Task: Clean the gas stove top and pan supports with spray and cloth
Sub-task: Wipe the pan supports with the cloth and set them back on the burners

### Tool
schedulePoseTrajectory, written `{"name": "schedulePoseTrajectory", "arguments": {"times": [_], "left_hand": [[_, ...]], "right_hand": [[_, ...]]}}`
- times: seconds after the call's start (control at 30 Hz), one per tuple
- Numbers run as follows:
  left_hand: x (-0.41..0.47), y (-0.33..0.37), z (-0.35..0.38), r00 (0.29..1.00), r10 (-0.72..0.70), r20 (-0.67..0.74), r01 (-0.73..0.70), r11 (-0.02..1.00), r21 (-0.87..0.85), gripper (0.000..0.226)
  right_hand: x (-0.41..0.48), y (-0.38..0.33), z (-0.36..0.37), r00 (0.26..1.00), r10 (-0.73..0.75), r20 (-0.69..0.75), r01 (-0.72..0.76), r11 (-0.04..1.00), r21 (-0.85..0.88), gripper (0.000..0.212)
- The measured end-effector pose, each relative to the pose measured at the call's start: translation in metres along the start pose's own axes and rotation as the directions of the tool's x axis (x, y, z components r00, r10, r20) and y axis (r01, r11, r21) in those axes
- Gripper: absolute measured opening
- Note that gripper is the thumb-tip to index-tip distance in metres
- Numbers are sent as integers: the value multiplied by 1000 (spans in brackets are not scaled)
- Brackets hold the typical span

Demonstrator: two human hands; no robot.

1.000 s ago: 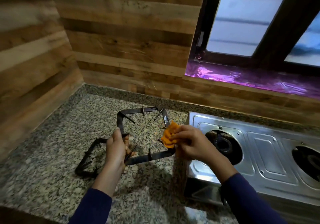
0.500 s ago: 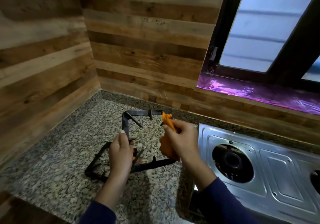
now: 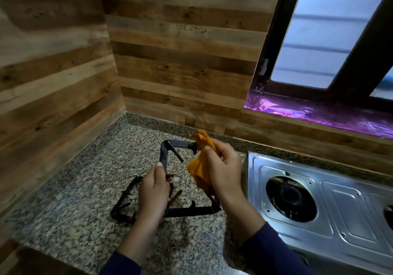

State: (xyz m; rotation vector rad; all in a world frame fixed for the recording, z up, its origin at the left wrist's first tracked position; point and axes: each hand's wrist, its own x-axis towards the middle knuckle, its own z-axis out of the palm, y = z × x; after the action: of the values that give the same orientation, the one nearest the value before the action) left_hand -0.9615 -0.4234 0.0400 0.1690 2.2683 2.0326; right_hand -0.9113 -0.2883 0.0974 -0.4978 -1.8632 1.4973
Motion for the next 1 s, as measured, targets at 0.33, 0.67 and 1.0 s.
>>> {"name": "schedulePoseTrajectory", "arguments": {"times": [0.33, 0.67, 1.0], "left_hand": [[24, 18, -4, 990, 42, 131, -51, 997, 61, 47], [40, 16, 8, 959, -96, 266, 127, 987, -102, 115], [8, 43, 91, 833, 94, 545, -31, 992, -125, 90]], "right_hand": [[-1, 1, 19, 948, -226, 225, 295, 891, -346, 27], [-23, 19, 21, 821, -389, 417, 567, 632, -528, 36], [-74, 5, -87, 913, -400, 86, 375, 737, -562, 35]]}}
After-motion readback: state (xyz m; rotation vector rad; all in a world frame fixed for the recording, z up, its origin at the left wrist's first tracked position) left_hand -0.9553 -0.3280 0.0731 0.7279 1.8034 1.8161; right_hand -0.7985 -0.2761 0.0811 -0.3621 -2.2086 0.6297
